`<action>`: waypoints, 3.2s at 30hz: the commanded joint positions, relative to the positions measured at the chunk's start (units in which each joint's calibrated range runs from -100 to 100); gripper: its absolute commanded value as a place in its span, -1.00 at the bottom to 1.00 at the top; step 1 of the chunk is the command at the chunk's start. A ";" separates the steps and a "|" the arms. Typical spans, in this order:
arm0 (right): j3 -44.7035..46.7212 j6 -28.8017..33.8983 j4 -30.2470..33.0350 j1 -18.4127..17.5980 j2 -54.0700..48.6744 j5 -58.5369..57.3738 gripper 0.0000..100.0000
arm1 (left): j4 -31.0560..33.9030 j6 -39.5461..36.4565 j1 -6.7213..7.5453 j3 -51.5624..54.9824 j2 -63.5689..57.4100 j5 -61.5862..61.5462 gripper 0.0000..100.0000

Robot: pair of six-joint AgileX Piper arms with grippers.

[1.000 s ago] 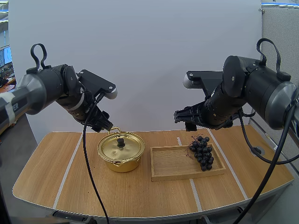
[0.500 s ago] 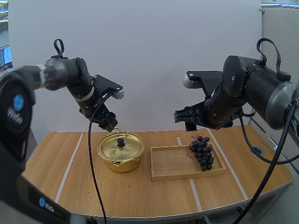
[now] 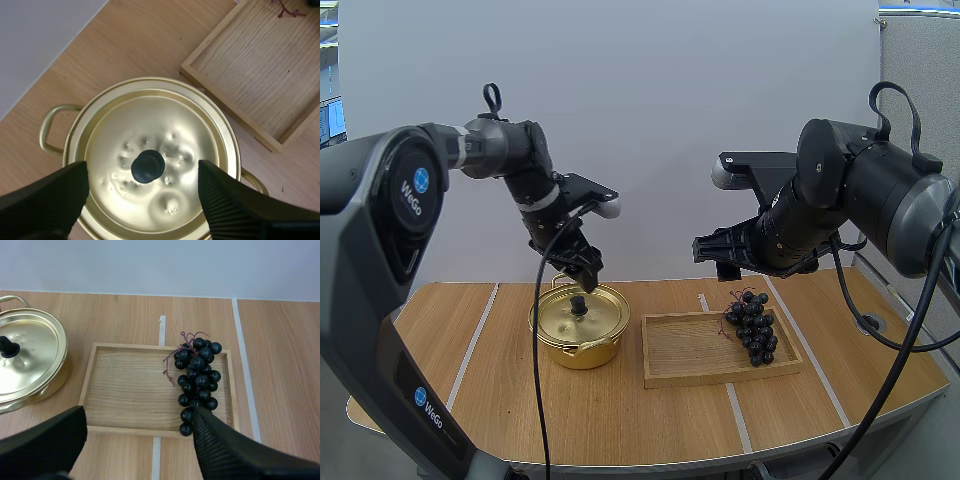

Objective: Open the pot, put the grape inside, and close it

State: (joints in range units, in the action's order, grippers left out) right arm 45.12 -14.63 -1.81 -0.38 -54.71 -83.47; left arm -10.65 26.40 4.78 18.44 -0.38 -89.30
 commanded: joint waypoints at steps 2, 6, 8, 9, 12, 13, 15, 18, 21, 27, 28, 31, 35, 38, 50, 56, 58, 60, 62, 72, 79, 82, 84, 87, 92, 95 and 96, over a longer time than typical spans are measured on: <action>-0.37 0.00 -0.03 0.22 -0.35 0.88 1.00 | 0.30 0.32 0.17 -0.78 2.14 -0.17 1.00; -0.37 0.00 -0.03 0.22 -0.35 0.88 1.00 | 0.44 0.32 0.17 -0.78 3.76 0.02 1.00; -0.37 0.00 -0.03 0.22 -0.35 0.88 1.00 | 0.43 0.32 0.17 -0.78 4.47 0.50 1.00; -0.37 0.00 -0.03 0.22 -0.35 0.88 1.00 | 0.43 0.32 0.17 -0.78 4.91 0.68 1.00; -0.37 0.00 -0.03 0.22 -0.35 0.88 1.00 | 0.57 0.32 0.17 -0.88 5.84 1.62 1.00; -0.37 0.00 -0.03 0.22 -0.35 0.88 1.00 | 0.57 0.32 0.17 -0.88 6.10 1.74 1.00; -0.37 0.00 -0.03 0.22 -0.35 0.88 1.00 | 0.57 0.32 0.17 -0.88 6.63 1.97 1.00; -0.37 0.00 -0.03 0.22 -0.35 0.88 1.00 | 0.57 0.32 0.17 -0.88 7.75 1.97 1.00; -0.37 0.00 -0.03 0.22 -0.35 0.88 1.00 | 0.57 0.32 0.17 -0.88 8.55 2.39 1.00; -0.37 0.00 -0.03 0.22 -0.35 0.88 1.00 | 0.57 0.32 0.17 -1.03 10.03 3.48 1.00; -0.37 0.00 -0.03 0.22 -0.35 0.88 1.00 | 0.57 0.32 0.17 -1.03 10.03 4.09 1.00; -0.37 0.00 -0.03 0.22 -0.35 0.88 1.00 | 0.57 0.32 0.17 -1.17 10.03 4.63 1.00; -0.37 0.00 -0.03 0.22 -0.35 0.88 1.00 | 0.57 0.32 0.17 -1.17 10.03 4.47 1.00; -0.37 0.00 -0.03 0.22 -0.35 0.88 1.00 | 0.57 0.32 0.17 -1.17 10.03 4.47 1.00; -0.37 0.00 -0.03 0.22 -0.35 0.88 1.00 | 0.57 0.32 0.17 -1.17 10.03 1.96 -1.00; -0.37 0.00 -0.03 0.22 -0.35 0.88 1.00 | 0.66 0.32 0.17 -1.42 8.38 -0.26 -1.00; -0.37 0.00 -0.03 0.22 -0.35 0.88 1.00 | 0.66 0.19 0.17 -2.58 7.15 -2.58 -1.00; -0.37 0.00 -0.03 0.22 -0.35 0.88 1.00 | 0.66 0.09 0.17 -3.95 5.98 -4.84 -1.00; -0.37 0.00 -0.03 0.22 -0.35 0.88 1.00 | 0.66 -0.18 0.17 -5.56 4.02 -7.02 -1.00; -0.37 0.00 -0.03 0.22 -0.35 0.88 1.00 | 1.92 -2.62 0.17 -15.16 -7.44 -10.24 -1.00; -0.37 0.00 -0.03 0.22 -0.35 0.88 1.00 | 5.41 -6.20 0.17 -24.91 -13.19 -10.04 -1.00; -0.37 0.00 -0.03 0.22 -0.35 0.88 1.00 | 5.85 -8.07 0.17 -30.52 -15.22 -10.04 -1.00; -0.37 0.00 -0.03 0.22 -0.35 0.88 1.00 | 5.85 -9.09 0.17 -33.70 -15.97 -10.04 -1.00; -0.37 0.00 -0.03 0.22 -0.35 0.88 1.00 | 6.78 -10.69 0.17 -38.78 -16.93 -9.71 -1.00; -0.37 0.00 -0.03 0.22 -0.35 0.88 1.00 | 10.97 -13.31 0.17 -47.59 -17.49 -7.67 -1.00; -0.37 0.00 -0.03 0.22 -0.35 0.88 1.00 | 12.36 -13.99 0.17 -51.54 -17.49 -6.27 -1.00; -0.37 0.00 -0.03 0.22 -0.35 0.88 1.00 | 12.36 -13.99 0.17 -53.02 -17.49 -5.56 -1.00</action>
State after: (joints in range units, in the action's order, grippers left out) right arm 45.12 -14.63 -1.81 -0.38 -54.71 -83.29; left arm 0.49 13.50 4.78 -31.20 -17.24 -98.15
